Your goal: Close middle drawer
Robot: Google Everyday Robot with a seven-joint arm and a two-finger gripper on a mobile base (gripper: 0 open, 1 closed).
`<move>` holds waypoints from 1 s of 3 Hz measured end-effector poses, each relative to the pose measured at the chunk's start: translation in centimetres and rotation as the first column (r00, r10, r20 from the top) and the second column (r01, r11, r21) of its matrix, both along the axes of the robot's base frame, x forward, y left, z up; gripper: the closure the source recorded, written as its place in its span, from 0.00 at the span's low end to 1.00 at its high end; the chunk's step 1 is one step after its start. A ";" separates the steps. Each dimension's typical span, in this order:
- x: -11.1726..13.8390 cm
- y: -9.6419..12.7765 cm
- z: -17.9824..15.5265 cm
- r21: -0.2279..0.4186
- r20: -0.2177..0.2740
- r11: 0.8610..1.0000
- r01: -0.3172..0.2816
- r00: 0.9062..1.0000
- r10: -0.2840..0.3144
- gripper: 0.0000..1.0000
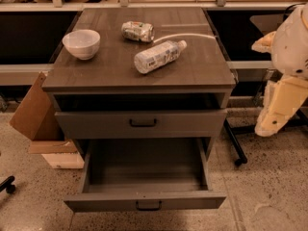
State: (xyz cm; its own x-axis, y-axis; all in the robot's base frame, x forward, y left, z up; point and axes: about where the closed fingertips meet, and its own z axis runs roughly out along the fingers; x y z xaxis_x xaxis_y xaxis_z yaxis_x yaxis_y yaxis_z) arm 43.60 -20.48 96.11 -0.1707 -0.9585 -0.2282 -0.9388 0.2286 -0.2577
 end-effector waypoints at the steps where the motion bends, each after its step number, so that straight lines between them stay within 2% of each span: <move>1: -0.3 1.9 -4.0 0.013 -0.015 0.997 -0.074 0.997 0.075 0.00; 2: -0.7 5.5 -11.7 0.039 -0.092 0.986 -0.161 0.982 0.164 0.00; 3: -2.0 7.6 -18.7 0.062 -0.194 0.978 -0.200 0.959 0.208 0.00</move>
Offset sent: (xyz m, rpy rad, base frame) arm -0.0104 0.0757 -0.1735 0.0390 0.1565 0.2335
